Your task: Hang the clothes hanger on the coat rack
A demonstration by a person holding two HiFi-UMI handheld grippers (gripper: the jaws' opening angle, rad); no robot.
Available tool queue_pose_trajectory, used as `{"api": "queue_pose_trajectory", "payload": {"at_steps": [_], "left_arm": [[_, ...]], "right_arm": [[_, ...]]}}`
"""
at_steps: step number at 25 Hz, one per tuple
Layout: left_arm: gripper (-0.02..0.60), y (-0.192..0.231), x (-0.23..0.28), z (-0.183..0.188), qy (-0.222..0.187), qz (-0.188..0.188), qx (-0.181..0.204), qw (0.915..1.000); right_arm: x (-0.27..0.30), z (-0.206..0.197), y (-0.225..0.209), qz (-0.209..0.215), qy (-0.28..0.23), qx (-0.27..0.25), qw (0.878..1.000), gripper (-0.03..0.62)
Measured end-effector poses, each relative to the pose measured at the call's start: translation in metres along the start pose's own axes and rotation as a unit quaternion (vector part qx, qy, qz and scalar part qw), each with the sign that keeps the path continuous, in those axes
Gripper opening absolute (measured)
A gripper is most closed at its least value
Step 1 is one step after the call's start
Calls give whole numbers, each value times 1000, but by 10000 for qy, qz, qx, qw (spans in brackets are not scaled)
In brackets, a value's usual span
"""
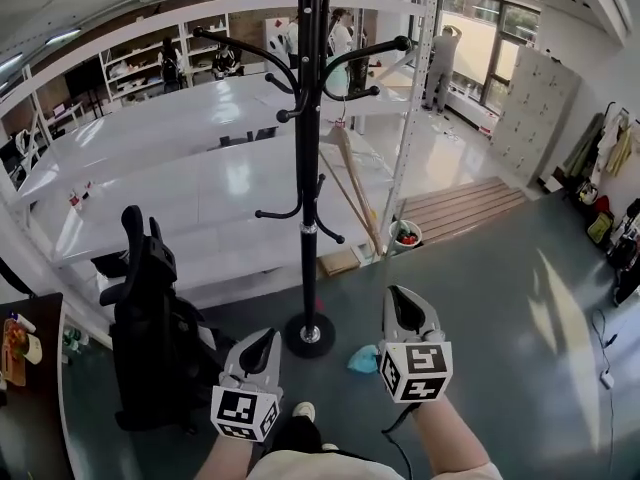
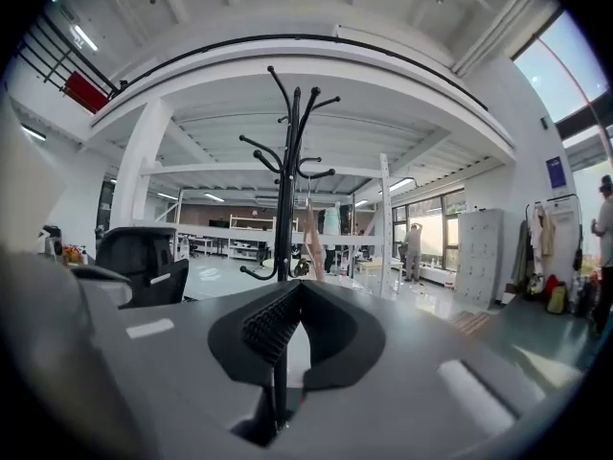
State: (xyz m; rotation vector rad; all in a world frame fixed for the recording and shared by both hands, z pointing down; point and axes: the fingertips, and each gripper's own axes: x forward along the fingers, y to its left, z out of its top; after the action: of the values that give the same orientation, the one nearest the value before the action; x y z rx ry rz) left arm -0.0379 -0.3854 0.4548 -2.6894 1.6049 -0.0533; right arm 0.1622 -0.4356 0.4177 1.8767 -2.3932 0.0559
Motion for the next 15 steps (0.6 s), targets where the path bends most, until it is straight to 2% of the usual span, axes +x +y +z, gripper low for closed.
{"api": "queue_pose_trajectory", "payload": {"at_steps": [8,15], "left_arm": [[0,-36,-52,-4,-22,1,28,10000],[0,-48,-100,0,-125,23,-42,9999]], "right_arm": [[-72,-68,14,-15,549,265,9981,26],[-125,-86,44,43,667,201,9976,27]]}}
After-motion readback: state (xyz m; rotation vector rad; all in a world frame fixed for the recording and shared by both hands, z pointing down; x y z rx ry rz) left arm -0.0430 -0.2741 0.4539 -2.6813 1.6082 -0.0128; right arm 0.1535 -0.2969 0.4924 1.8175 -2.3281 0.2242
